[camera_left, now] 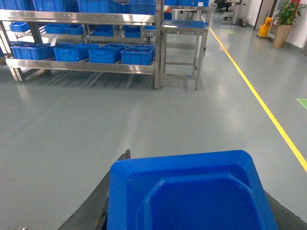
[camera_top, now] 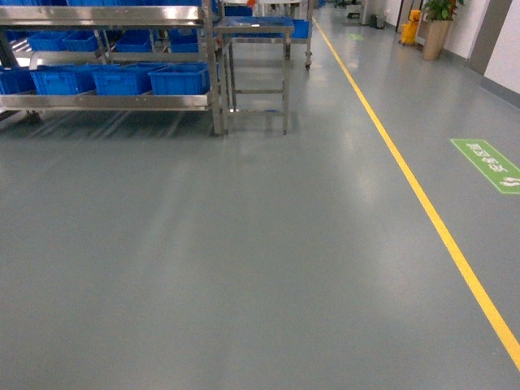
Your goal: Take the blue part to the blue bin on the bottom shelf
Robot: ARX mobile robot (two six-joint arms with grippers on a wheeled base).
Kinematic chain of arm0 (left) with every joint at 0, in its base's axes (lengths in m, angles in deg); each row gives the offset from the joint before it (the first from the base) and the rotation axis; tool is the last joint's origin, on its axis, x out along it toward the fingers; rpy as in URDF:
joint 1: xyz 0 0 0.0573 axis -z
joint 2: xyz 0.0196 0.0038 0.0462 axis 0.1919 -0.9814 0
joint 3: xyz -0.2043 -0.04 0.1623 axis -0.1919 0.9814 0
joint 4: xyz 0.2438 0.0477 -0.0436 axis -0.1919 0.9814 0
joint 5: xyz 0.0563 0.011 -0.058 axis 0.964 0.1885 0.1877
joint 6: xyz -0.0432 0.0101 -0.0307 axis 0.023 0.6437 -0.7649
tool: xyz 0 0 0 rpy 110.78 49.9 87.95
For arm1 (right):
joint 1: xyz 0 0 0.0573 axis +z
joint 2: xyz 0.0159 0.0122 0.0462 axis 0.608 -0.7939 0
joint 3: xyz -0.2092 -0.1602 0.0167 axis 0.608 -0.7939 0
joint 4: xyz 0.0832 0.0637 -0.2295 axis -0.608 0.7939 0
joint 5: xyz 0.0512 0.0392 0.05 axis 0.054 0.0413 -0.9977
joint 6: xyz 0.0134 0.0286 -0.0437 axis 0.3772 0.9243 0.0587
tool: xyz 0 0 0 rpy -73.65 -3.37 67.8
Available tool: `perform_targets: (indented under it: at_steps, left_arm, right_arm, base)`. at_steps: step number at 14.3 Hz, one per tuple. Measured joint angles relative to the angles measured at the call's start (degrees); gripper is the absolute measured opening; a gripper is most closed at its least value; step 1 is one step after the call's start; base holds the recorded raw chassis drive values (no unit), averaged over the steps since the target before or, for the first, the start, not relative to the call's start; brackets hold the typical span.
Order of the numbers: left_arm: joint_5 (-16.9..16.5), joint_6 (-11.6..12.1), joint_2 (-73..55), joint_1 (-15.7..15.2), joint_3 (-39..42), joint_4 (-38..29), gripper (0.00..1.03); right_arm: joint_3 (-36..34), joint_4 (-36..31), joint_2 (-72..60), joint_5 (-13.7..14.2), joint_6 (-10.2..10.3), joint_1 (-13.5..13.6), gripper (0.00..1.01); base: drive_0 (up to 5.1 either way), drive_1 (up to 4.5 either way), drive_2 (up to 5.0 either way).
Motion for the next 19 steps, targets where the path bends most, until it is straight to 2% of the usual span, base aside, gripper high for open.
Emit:
perform_targets:
  at_steps: [19]
  left_arm:
    - [0.02, 0.02, -0.13, -0.04, 0.00, 0.02, 0.44]
  right_arm:
    - [0.00, -0.04, 0.00, 0.02, 0.02, 0.00, 0.98]
  base:
    - [-0.1, 3.91, -4.1]
